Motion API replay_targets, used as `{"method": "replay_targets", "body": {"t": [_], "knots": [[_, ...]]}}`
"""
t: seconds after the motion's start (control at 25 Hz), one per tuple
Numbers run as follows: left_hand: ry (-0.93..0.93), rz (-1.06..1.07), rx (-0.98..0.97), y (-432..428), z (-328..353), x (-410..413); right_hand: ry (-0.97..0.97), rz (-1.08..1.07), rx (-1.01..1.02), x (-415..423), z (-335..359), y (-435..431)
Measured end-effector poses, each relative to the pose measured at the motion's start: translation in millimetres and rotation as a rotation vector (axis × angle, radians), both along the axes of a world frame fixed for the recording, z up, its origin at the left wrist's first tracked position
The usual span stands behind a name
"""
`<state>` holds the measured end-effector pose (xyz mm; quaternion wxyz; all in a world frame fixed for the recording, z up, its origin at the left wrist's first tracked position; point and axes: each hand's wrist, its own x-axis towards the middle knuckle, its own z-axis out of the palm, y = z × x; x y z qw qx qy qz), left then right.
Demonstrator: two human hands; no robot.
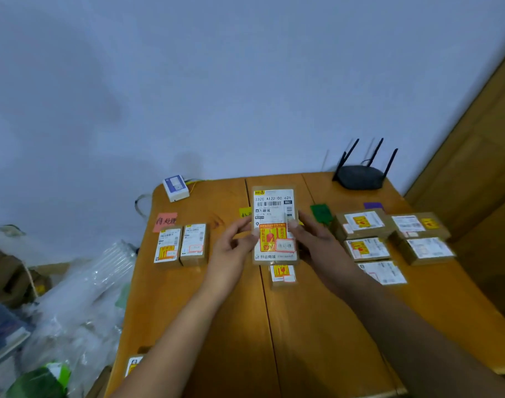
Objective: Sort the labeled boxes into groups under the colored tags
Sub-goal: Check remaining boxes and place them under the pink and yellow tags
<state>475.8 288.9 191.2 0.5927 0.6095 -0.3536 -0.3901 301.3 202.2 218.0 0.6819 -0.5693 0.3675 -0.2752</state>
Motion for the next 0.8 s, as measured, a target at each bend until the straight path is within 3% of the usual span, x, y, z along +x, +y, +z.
{"method": "replay_targets", "body": {"t": [0.32, 0.52, 0.8], "knots": [[0.026, 0.061, -0.111, -18.4, 58.7, -36.1, -0.046, 0.063, -0.15, -29.1, 46.0, -30.2], [-0.02, 0.083, -0.099, -25.6, 63.4, -56.5, -0.079, 0.115, -0.098, -45.4, 43.9, -42.8], [0.057, 0.079, -0.041, -32.9, 43.3, -82.1, -0.048, 0.133, -0.022, -63.6, 18.7, -58.0]]}}
